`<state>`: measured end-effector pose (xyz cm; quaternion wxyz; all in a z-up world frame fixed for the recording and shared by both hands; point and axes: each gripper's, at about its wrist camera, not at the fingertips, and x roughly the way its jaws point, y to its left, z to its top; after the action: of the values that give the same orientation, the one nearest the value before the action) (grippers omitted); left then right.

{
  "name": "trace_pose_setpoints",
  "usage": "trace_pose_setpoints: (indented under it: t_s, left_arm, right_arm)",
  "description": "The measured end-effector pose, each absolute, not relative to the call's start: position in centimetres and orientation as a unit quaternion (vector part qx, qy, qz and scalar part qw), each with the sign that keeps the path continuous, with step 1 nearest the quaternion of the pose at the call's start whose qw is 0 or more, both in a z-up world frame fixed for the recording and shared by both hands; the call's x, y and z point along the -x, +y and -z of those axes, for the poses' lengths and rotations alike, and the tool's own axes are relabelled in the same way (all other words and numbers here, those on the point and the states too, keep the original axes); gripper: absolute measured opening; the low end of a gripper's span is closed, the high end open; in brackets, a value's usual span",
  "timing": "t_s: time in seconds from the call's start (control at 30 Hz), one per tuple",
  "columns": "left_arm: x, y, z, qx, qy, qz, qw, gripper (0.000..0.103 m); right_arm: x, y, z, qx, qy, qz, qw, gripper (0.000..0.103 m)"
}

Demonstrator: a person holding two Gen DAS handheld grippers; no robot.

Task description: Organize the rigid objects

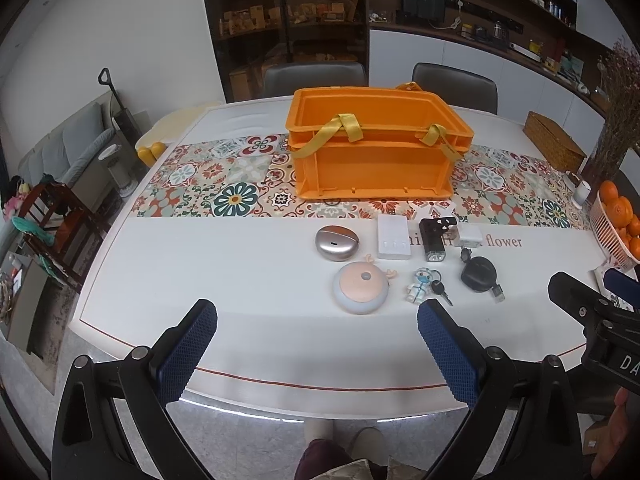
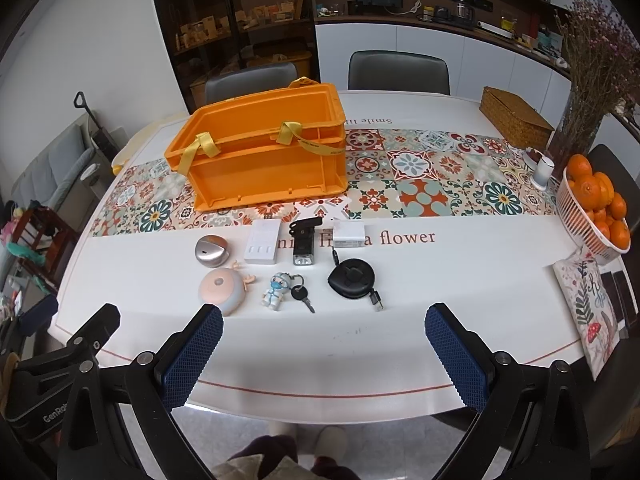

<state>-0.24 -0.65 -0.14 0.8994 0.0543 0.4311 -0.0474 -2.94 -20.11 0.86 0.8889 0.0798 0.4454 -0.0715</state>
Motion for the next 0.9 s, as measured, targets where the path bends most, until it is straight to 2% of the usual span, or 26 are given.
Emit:
trace_pose_setpoints:
  t_s: [0.9]
  left_arm:
    - [-0.25, -1.03, 0.47, -0.053, 0.439, 0.056, 0.895, 0.102]
  right_arm:
    - [2.68, -20.21, -0.56, -0.079, 0.451, 0.072, 0.886, 0.102]
